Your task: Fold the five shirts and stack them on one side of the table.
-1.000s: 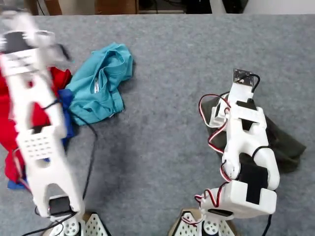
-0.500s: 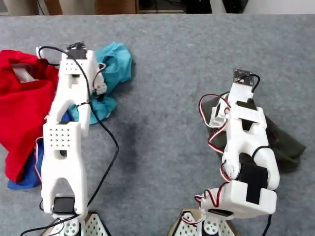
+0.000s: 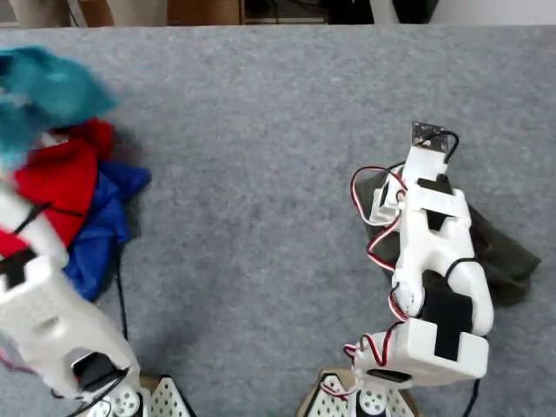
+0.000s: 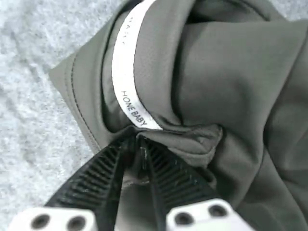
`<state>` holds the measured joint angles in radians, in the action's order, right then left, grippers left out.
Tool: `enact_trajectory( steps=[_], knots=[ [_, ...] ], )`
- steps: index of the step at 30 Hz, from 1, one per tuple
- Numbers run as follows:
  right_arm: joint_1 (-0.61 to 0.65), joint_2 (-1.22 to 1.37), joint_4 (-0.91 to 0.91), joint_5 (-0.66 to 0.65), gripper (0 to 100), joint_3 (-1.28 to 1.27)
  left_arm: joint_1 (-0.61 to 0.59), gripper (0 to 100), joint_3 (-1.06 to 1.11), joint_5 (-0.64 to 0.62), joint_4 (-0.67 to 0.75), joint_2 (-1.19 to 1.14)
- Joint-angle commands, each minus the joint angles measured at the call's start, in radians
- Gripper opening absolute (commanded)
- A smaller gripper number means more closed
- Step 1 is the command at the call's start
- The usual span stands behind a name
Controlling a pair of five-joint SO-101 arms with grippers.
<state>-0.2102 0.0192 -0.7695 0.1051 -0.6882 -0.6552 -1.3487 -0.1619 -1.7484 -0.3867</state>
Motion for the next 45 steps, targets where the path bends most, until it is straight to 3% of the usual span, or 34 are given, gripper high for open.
enact_trajectory(
  steps=[1, 5, 8, 13, 16, 20, 24, 27, 35, 39, 42, 45],
  knots=[
    [0.028, 0.01, 0.012, -0.009, 0.2, 0.016, -0.054, 2, 0.115, -0.005, -0.012, 0.051],
    [0.028, 0.01, 0.012, -0.011, 0.2, 0.016, -0.012, 3, 0.408, 0.072, -0.012, 0.01],
    [0.028, 0.01, 0.014, -0.011, 0.2, 0.016, 0.035, 12, 0.6, 0.19, -0.012, 0.005],
    [0.025, 0.001, 0.008, -0.068, 0.2, 0.016, 0.044, 28, 0.704, 0.19, -0.012, 0.153],
    [0.054, -0.045, -0.054, -0.087, 0.2, 0.044, 0.037, 33, 0.755, 0.195, -0.012, 0.302],
    [0.237, -0.211, -0.333, -0.087, 0.2, 0.203, 0.026, 33, 0.907, 0.196, -0.012, 0.513],
    [0.526, -0.366, -0.534, -0.083, 0.2, 0.467, 0.025, 33, 1.082, 0.196, -0.009, 0.697],
    [0.708, -0.386, -0.559, -0.086, 0.2, 0.685, -0.031, 33, 1.185, 0.195, 0.003, 0.788],
    [1.061, -0.259, -0.546, -0.115, 0.2, 1.299, -0.27, 33, 1.373, 0.196, 0.305, 0.811],
    [1.043, -0.145, -0.557, -0.167, 0.2, 1.598, -0.298, 33, 1.367, 0.196, 0.354, 0.814],
    [0.909, -0.084, -0.652, -0.172, 0.2, 1.758, -0.308, 33, 1.367, 0.196, 0.351, 0.814],
    [0.71, -0.048, -0.888, -0.178, 0.2, 1.801, -0.334, 33, 1.372, 0.198, 0.341, 0.814]
  ],
)
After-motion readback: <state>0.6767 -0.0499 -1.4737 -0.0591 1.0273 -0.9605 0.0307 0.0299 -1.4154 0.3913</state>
